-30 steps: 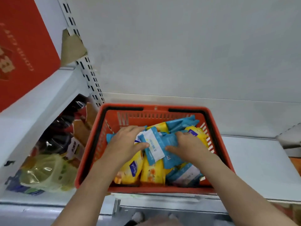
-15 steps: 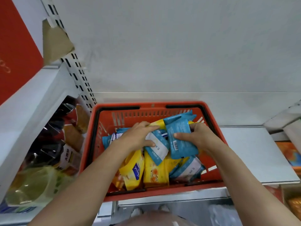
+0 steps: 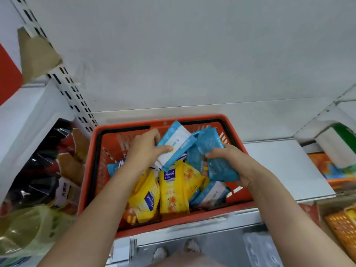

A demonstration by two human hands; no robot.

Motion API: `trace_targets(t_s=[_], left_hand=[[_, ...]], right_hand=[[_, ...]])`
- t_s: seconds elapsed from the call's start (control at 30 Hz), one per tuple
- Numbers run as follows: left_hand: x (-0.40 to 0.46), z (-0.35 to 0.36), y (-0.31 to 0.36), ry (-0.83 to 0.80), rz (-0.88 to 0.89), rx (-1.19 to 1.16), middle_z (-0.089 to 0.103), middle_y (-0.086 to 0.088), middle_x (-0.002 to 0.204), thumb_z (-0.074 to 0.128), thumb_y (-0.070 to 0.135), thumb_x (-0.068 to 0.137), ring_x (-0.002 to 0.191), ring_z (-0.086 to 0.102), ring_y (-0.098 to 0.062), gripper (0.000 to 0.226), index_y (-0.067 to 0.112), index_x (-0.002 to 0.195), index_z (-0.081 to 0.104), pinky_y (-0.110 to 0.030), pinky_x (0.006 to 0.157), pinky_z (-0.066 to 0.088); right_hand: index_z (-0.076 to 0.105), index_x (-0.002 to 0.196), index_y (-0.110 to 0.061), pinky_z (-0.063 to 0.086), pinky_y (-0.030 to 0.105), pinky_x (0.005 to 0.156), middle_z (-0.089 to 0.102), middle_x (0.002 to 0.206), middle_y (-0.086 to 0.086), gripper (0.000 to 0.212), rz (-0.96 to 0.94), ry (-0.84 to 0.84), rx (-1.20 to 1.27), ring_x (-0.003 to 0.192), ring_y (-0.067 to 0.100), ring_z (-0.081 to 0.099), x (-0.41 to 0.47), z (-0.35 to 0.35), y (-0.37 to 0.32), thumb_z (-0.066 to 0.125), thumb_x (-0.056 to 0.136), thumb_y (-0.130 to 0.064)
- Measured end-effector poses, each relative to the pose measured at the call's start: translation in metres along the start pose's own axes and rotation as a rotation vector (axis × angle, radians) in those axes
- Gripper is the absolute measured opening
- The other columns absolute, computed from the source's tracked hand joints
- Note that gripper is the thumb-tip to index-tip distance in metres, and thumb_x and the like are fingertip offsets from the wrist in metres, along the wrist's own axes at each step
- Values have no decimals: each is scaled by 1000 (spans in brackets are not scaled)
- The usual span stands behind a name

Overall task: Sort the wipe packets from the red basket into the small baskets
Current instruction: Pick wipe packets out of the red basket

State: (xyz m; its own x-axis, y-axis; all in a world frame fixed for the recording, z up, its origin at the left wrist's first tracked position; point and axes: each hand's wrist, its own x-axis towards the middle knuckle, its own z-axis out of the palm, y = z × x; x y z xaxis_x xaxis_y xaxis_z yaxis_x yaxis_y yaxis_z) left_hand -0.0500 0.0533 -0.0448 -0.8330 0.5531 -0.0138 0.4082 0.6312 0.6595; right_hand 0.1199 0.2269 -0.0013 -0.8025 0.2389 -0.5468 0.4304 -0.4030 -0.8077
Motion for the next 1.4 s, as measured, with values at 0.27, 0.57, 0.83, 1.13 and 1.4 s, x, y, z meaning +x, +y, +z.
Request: trace_targets(t_s=[0.27, 0.57, 0.83, 1.13, 1.4], left_hand=[[-33, 0, 53, -87, -203, -968, 76, -5, 96, 76, 20, 81, 81, 73, -17, 26, 12, 103, 65, -33, 72, 58], [-107, 55, 149, -262, -25, -1068, 75, -3, 94, 67, 13, 87, 77, 70, -14, 18, 8, 104, 66, -26, 66, 55], [-225, 175, 269, -383, 14, -1021, 75, -9, 97, 68, 14, 89, 89, 72, -23, 14, 8, 101, 66, -35, 77, 59], [-347, 333, 381, -599, -45, -960, 75, -7, 100, 68, 16, 89, 91, 71, -23, 15, 12, 103, 67, -39, 80, 58], [-329, 443, 455, -649, -93, -922, 75, -4, 103, 67, 14, 91, 93, 72, -23, 19, 16, 110, 66, -38, 80, 57]], right_hand=[[55, 91, -6, 32, 28, 50, 50, 73, 10, 45, -118, 161, 235, 57, 21, 43, -39, -3, -1, 66, 60, -38], [64, 94, -10, 50, 30, 66, 65, 76, 2, 45, -364, 391, 117, 70, 15, 62, -161, -69, 35, 84, 65, -38], [58, 117, -16, 58, 51, 84, 74, 106, 12, 56, -433, 718, 279, 93, 31, 72, -284, -189, 136, 87, 70, -22], [57, 124, -5, 60, 41, 77, 73, 109, 12, 45, -382, 879, 390, 93, 27, 73, -428, -344, 233, 72, 83, 2], [66, 104, -11, 58, 52, 84, 75, 98, 14, 20, -362, 1025, 363, 95, 36, 71, -431, -465, 240, 74, 87, -18]])
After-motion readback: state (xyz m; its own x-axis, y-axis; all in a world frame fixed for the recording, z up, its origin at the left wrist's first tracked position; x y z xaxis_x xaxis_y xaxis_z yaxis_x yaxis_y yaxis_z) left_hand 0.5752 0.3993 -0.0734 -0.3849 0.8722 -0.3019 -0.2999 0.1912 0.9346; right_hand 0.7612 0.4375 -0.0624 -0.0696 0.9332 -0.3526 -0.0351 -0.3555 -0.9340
